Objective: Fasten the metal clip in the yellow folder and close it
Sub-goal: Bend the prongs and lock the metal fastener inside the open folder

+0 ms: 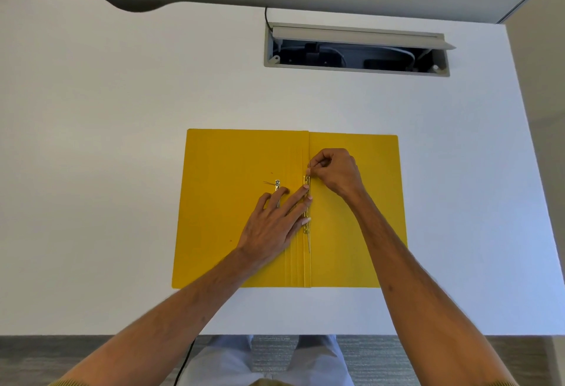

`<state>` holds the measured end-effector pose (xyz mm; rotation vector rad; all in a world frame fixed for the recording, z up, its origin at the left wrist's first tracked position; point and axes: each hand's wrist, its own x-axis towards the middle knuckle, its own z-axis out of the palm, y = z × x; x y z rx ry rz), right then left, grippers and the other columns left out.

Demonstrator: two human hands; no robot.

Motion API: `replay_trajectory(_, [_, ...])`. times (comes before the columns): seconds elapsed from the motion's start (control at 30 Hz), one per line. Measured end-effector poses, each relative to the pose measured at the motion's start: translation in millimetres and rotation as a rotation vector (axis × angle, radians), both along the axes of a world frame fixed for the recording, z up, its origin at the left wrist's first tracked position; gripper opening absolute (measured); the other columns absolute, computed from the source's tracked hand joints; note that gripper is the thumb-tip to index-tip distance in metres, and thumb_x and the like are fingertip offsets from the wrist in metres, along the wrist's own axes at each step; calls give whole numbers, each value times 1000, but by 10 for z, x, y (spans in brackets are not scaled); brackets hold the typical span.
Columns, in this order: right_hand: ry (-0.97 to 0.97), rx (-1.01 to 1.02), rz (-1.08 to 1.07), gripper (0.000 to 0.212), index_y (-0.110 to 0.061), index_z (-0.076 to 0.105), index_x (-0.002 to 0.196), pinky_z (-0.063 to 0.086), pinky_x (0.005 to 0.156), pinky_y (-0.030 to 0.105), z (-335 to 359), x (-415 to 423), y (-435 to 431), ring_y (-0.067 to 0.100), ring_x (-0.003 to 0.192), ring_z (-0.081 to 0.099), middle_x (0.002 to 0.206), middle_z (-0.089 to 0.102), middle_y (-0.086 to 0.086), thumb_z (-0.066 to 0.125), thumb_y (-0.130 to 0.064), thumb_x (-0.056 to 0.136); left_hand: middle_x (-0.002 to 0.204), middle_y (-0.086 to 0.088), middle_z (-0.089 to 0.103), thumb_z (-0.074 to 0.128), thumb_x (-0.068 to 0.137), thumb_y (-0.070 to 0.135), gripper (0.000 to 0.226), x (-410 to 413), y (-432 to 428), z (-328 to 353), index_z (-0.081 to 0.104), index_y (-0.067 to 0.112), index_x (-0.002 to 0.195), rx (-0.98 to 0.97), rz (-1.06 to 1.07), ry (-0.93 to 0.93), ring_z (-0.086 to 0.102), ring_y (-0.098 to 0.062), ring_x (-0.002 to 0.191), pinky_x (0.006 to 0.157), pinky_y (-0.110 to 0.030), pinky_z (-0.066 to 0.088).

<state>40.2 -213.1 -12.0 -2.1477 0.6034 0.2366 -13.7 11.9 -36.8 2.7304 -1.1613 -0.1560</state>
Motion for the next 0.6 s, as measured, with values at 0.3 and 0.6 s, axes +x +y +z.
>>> replay_trajectory(0.3, [-117,-20,-155,8,-16,80,103,57,73,34,68,-256,94,2,82,66,94,75,-11,73,-16,100,180,5,32,31,118,53,55,-34,-1,10,40,29,168,-20,21,51,48,-31,153,118,-51,44])
replay_trajectory(0.6, [-305,-314,19,34,-26,69,132,52,94,40,201,-973,630,17,120,61,131,67,-8,69,-13,101,186,8,2,22,120,51,62,-132,174,86,3,33,176,-62,11,112,25,-25,169,134,-52,27])
